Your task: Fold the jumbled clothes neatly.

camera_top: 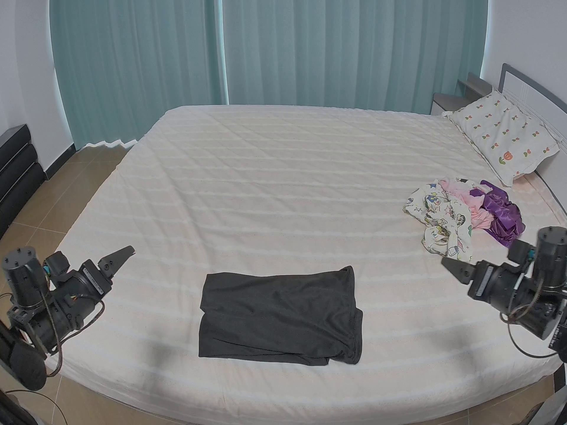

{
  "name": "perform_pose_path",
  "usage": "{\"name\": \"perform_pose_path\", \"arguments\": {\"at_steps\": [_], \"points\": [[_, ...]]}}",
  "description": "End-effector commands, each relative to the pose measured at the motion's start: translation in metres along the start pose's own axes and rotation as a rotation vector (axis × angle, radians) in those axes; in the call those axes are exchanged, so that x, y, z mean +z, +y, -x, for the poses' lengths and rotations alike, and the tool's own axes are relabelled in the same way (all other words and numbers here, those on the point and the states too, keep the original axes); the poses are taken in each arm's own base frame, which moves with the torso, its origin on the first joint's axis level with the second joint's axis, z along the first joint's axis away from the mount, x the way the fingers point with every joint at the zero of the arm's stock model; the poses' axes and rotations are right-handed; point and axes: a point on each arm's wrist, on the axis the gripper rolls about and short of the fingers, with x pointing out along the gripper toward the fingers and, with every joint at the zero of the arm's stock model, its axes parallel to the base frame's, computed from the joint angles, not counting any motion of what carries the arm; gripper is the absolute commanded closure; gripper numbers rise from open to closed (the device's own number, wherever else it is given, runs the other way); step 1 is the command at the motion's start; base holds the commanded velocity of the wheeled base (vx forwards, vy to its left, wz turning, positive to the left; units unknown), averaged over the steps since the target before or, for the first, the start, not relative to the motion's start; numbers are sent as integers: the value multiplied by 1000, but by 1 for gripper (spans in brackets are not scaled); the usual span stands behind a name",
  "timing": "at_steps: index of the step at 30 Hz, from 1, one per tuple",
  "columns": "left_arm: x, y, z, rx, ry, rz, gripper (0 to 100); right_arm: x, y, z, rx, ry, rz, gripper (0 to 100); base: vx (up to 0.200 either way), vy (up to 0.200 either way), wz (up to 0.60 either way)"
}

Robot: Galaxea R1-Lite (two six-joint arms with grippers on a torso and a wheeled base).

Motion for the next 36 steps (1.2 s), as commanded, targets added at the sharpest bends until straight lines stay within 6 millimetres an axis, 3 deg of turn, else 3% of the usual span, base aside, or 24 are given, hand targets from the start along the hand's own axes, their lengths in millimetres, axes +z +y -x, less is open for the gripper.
{"name": "perform_pose_path", "arguments": {"at_steps": [1,5,7,8,17,26,33,34,36], "points": [[8,-29,91,-111,-237,-108,0,3,-31,113,-25,-341,60,0,0,0,0],[1,-34,128,-138,-278,-170,0,-7,-46,146,-59,-405,58,0,0,0,0],[-2,-34,136,-135,-277,-182,0,-12,-51,153,-80,-410,55,0,0,0,0],[-8,-33,151,-141,-280,-193,0,-20,-57,161,-103,-418,51,0,0,0,0],[-47,-14,202,-136,-257,-201,0,-64,-80,174,-141,-444,55,0,0,0,0],[-70,-1,220,-148,-309,-328,0,-85,-87,185,-230,-494,142,0,0,0,0],[-75,6,215,-107,-303,-385,0,-96,-86,189,-197,-498,222,0,0,0,0],[-76,9,213,-35,-347,-499,0,-95,-86,189,-205,-509,234,0,0,0,0],[-78,13,211,39,-370,-563,0,-95,-86,189,-197,-505,250,0,0,0,0]]}}
